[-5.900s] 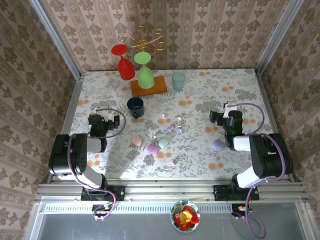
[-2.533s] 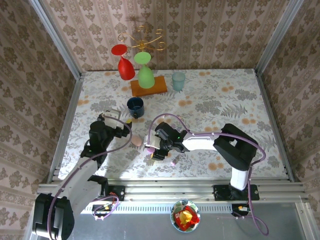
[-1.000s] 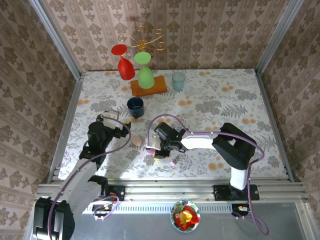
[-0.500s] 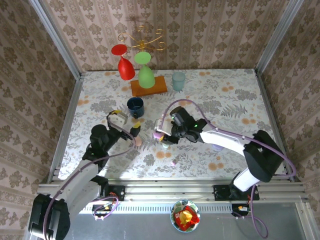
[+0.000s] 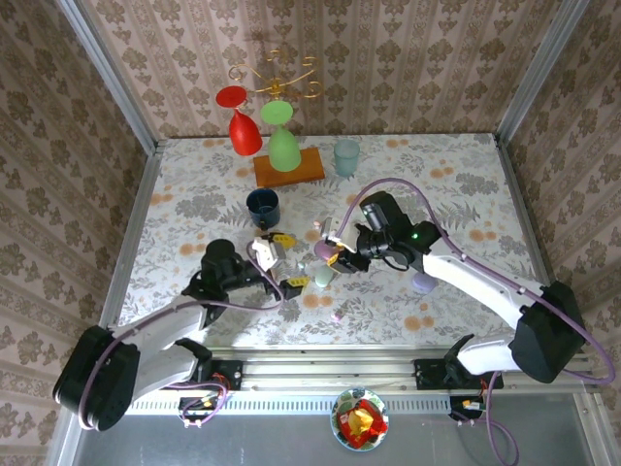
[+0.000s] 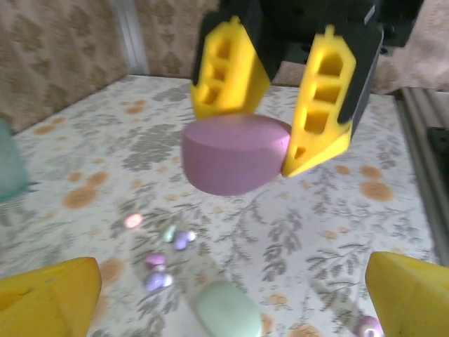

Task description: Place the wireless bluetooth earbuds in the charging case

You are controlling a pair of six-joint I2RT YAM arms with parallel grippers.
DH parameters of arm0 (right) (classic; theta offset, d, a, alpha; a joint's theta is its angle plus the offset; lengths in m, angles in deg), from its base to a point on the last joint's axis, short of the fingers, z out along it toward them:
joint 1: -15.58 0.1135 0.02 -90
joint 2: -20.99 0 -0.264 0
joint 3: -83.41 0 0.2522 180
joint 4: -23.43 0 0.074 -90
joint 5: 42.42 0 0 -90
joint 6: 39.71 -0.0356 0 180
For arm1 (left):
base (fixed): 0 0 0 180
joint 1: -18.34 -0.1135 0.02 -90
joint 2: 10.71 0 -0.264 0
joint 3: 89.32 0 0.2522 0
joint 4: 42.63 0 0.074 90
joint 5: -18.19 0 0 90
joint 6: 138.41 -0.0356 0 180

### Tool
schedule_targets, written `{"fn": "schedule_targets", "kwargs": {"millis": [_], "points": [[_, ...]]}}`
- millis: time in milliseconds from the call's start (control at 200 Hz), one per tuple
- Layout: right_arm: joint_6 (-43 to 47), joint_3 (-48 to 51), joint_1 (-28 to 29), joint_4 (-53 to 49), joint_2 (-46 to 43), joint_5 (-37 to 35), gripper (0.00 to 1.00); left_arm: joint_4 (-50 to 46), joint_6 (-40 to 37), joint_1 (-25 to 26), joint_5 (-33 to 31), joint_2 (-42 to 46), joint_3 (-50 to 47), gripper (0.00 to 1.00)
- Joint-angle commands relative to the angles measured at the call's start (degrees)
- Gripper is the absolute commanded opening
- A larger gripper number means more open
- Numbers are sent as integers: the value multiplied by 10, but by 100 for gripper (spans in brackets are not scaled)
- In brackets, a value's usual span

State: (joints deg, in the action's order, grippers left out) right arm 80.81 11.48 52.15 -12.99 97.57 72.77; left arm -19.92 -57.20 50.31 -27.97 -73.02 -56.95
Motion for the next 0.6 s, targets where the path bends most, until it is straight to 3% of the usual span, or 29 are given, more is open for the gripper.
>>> {"fn": "schedule_targets", "kwargs": {"millis": [0, 140, 345, 595], "points": [[9, -20, -1, -25, -18, 86, 32, 22, 10, 4, 89, -31, 48, 95], [5, -24, -1, -19, -21, 121, 28, 63, 57, 11, 137, -76, 70, 90], [12, -25, 0, -24, -22, 123, 28, 71, 64, 30, 160, -94, 82, 85], [20, -19, 0, -29, -23, 120, 28, 101, 98, 34, 187, -111, 88, 68]]}}
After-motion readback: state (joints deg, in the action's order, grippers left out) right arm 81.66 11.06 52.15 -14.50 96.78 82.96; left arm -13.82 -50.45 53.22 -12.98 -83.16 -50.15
